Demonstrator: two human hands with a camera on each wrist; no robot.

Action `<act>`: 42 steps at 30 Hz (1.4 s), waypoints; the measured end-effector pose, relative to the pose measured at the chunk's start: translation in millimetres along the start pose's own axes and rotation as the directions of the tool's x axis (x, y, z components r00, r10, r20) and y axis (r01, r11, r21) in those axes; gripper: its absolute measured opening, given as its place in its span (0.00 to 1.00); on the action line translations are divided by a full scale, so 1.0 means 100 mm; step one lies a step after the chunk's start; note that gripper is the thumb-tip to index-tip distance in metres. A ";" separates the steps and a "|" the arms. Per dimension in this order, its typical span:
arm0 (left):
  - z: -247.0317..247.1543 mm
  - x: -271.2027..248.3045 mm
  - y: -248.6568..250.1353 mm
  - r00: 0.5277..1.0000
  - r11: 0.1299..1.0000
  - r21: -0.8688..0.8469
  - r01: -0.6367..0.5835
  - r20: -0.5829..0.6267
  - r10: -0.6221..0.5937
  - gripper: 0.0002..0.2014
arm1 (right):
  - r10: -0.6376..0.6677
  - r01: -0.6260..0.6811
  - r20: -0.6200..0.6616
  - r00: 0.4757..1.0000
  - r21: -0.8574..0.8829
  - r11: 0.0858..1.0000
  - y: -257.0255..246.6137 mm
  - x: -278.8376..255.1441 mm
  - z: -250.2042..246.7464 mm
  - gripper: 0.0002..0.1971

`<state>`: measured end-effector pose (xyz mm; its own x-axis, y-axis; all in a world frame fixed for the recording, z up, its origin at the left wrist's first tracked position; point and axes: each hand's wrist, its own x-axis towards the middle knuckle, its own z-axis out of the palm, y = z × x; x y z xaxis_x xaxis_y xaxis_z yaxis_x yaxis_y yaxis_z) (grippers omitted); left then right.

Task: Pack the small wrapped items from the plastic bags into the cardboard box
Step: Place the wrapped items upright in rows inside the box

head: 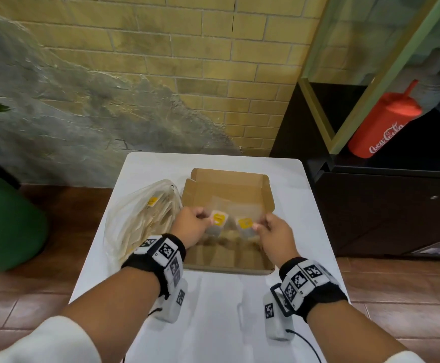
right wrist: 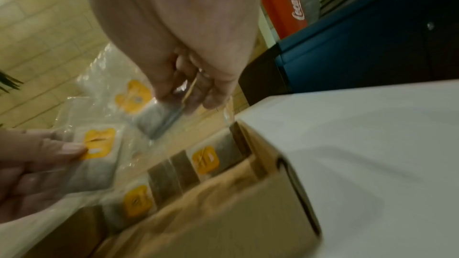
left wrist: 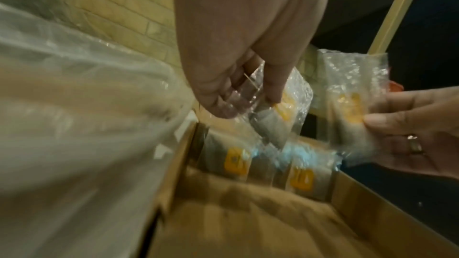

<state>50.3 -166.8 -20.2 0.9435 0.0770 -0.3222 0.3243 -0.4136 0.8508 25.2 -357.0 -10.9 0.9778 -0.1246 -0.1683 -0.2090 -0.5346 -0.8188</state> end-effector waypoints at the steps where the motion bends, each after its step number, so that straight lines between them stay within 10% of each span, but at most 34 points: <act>1: -0.05 0.02 0.04 1.000 0.999 0.025 -0.022 -0.014 0.023 0.07 | -0.020 0.023 -0.072 0.997 0.034 0.999 -0.07 0.02 -0.09 0.04; 5: -0.13 0.01 0.13 0.988 0.926 0.353 -0.134 0.122 0.097 0.10 | -0.128 0.123 -0.179 0.976 -0.035 0.992 -0.27 0.13 -0.31 0.05; 10: 0.05 -0.07 0.07 0.935 0.647 0.715 -0.265 0.353 -0.007 0.16 | -0.142 0.227 0.199 0.970 -0.517 0.825 -0.15 0.21 -0.12 0.13; 16: 0.06 -0.02 0.02 0.915 0.562 0.783 -0.268 0.389 -0.106 0.16 | -0.019 0.278 0.345 0.939 -0.721 0.634 0.21 0.18 0.12 0.10; 33: -0.10 0.22 0.02 0.972 0.588 0.783 -0.205 0.231 0.032 0.14 | -0.103 0.432 0.424 0.900 -0.833 0.346 0.03 0.40 -0.08 0.15; 42: -0.02 0.05 0.03 0.940 0.621 0.716 -0.318 0.151 0.306 0.10 | -0.175 0.394 0.359 0.917 -0.746 0.536 0.04 0.25 -0.04 0.14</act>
<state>55.6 -165.6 -18.6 0.9759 -0.1915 -0.1049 -0.1470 -0.9313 0.3334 49.0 -366.0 -16.4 0.9375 0.2792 -0.2077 0.2645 -0.9596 -0.0961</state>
